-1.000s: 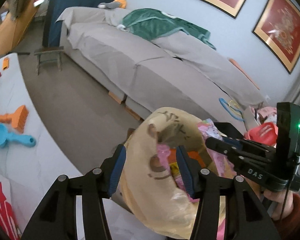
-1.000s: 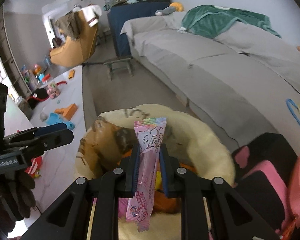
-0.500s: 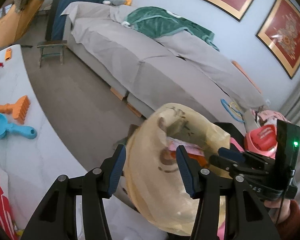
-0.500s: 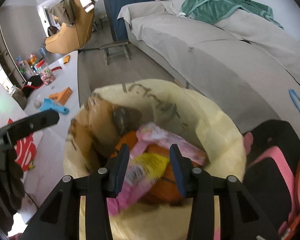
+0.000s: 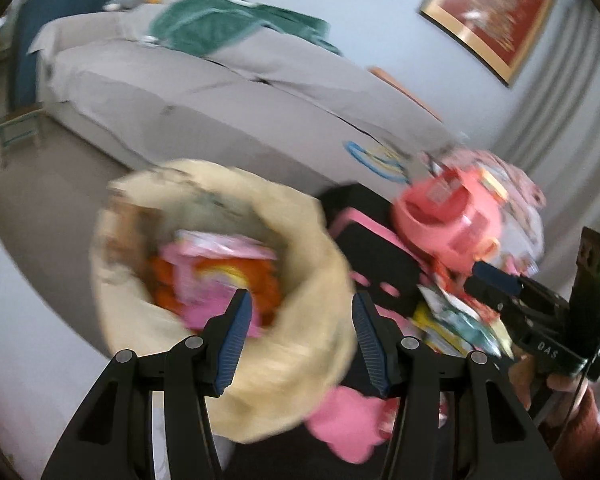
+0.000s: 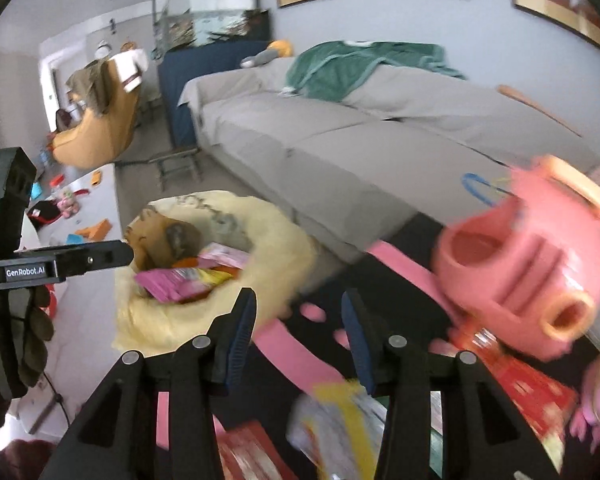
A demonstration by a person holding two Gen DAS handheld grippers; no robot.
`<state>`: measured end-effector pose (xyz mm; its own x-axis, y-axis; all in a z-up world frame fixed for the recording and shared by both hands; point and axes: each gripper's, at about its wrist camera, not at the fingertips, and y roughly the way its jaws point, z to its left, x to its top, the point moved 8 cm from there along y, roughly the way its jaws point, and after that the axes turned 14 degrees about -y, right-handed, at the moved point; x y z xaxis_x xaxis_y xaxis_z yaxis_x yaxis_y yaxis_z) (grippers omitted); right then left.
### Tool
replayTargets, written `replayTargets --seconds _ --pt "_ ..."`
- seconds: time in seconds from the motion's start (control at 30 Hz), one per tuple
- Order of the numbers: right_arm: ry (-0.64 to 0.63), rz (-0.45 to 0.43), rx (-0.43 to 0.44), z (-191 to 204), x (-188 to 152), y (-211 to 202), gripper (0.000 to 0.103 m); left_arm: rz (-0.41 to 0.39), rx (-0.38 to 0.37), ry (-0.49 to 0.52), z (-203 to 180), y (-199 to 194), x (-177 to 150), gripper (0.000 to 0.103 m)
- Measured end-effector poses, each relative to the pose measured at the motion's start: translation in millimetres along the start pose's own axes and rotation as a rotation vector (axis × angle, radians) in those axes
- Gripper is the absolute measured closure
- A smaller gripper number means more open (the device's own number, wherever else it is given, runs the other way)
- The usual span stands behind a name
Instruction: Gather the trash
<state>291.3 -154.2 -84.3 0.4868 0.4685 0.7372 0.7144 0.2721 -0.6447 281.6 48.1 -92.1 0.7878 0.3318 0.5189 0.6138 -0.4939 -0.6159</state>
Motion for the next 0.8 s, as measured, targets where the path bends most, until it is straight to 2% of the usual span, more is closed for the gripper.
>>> replayTargets --seconds 0.17,0.33,0.53,0.8 --pt "0.058 -0.007 -0.080 -31 -39 -40 0.061 0.132 -0.072 0.079 -48 24 -44 0.050" --pt "0.141 0.002 -0.118 -54 -82 -67 0.061 0.219 -0.099 0.111 -71 42 -83 0.050" --pt "0.254 0.001 -0.126 -69 -125 -92 0.058 0.249 -0.046 0.106 -70 51 -112 0.050" --pt "0.299 0.037 -0.150 -72 -167 -106 0.056 0.247 0.046 0.142 -65 63 -130 0.050"
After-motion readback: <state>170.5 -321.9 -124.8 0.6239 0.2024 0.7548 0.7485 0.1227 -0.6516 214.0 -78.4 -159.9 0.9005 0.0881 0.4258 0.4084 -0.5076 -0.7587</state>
